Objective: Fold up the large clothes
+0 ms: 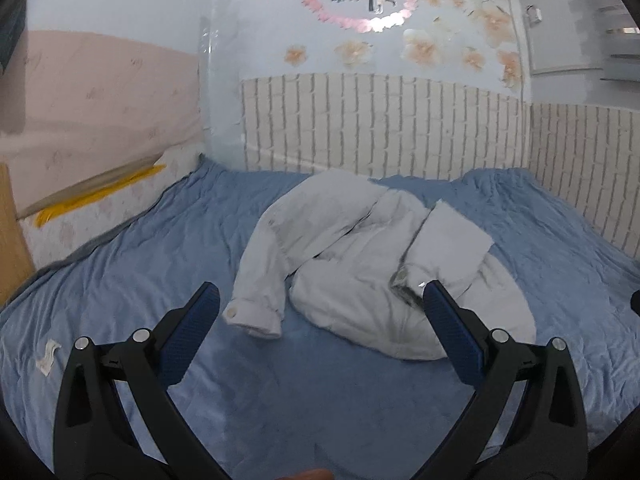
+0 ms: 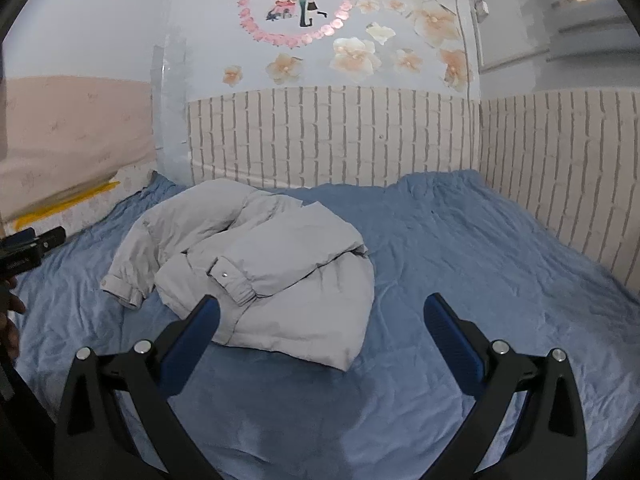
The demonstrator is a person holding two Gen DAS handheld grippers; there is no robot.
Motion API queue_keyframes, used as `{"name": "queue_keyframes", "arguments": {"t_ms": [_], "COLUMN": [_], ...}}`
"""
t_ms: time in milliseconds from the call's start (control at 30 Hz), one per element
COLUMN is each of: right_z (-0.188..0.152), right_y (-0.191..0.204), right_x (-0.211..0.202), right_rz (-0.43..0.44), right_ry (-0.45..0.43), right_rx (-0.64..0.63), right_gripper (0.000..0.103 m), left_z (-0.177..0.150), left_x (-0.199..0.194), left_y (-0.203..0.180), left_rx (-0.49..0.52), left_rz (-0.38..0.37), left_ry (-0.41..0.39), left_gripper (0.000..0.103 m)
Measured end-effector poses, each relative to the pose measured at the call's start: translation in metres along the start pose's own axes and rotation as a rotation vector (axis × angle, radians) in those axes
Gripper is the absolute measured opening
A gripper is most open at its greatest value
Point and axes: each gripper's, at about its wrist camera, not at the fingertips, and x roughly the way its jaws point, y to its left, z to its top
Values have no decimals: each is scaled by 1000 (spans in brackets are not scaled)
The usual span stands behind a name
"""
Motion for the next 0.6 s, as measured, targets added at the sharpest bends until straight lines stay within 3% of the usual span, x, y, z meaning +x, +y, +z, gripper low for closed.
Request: {"name": "queue_keyframes", "arguments": {"t_ms": [167,333,600], "right_z": [-6,-14,-20], "right_y": [4,16,30], "right_x": [20,32,42], "right_rz": [-10,-19,-19], "right_ry": [50,64,95], "right_rx": [2,-47,-93], "right_gripper": [102,102,102], "left_z": [-7,-7,-12], "left_x": [9,19,18], "left_y": [9,27,31], "left_rx": [41,-44,-21], "left_rz": [-9,-48,-51], "left_ry": [-5,48,47], "left_gripper": [100,100,100]}}
